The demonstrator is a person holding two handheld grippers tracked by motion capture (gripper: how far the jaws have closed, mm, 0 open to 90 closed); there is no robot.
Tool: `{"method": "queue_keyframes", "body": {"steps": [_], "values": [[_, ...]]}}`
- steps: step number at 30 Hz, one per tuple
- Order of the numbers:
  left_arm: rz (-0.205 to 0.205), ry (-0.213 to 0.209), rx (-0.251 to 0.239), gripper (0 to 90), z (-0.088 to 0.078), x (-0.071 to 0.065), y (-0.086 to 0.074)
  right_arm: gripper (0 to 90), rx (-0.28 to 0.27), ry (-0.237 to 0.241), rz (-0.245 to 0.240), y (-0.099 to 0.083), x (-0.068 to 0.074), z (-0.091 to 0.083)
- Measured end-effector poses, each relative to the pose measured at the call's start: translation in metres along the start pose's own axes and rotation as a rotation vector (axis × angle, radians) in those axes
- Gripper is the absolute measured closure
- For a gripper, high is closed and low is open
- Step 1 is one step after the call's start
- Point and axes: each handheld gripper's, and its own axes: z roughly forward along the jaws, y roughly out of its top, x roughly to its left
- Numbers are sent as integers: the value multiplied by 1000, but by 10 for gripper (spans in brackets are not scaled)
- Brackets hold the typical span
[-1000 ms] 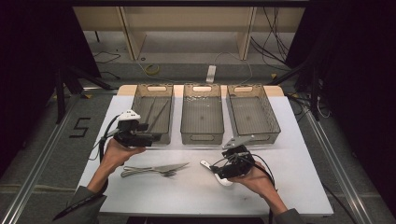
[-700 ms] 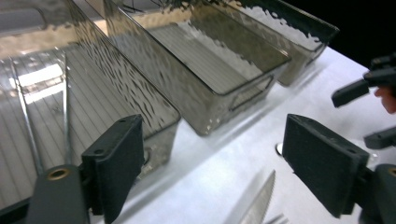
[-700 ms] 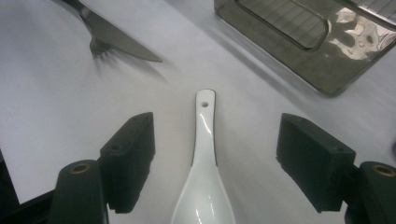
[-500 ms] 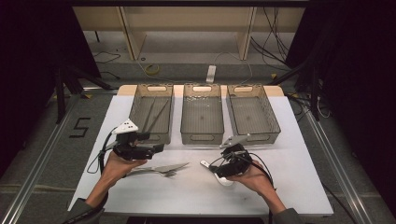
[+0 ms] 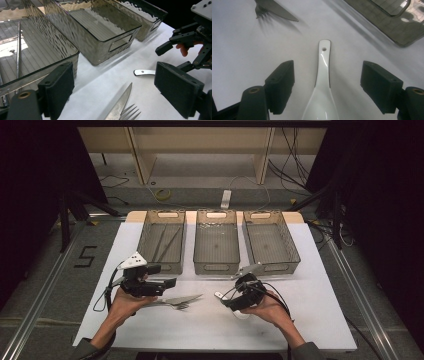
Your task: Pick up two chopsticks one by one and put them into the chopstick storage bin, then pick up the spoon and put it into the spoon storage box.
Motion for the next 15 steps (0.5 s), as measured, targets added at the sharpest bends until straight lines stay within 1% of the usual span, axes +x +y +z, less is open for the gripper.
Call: {"method": "queue_keyframes", "body": {"steps": [2, 3, 4, 5, 6, 10, 12, 15], "values": [[3, 3, -4, 157, -1, -2, 0, 278, 12, 5, 3, 1, 0, 2], [9, 3, -7, 157, -1, -2, -1, 277, 14, 7, -5, 2, 0, 3], [7, 3, -11, 156, -1, -4, -2, 274, 27, 9, 2, 2, 1, 3], [13, 3, -8, 156, -2, -4, -2, 269, 32, 6, -11, 3, 1, 4], [12, 5, -8, 155, -1, -6, -3, 263, 43, 9, -9, 3, 1, 5], [46, 16, 11, 155, -1, -8, -6, 240, 69, 6, -12, 5, 2, 11], [41, 15, 16, 153, -1, -8, -7, 236, 80, 6, -16, 6, 3, 12], [53, 17, 14, 153, -4, -8, -8, 235, 92, 5, -19, 9, 5, 15]]}}
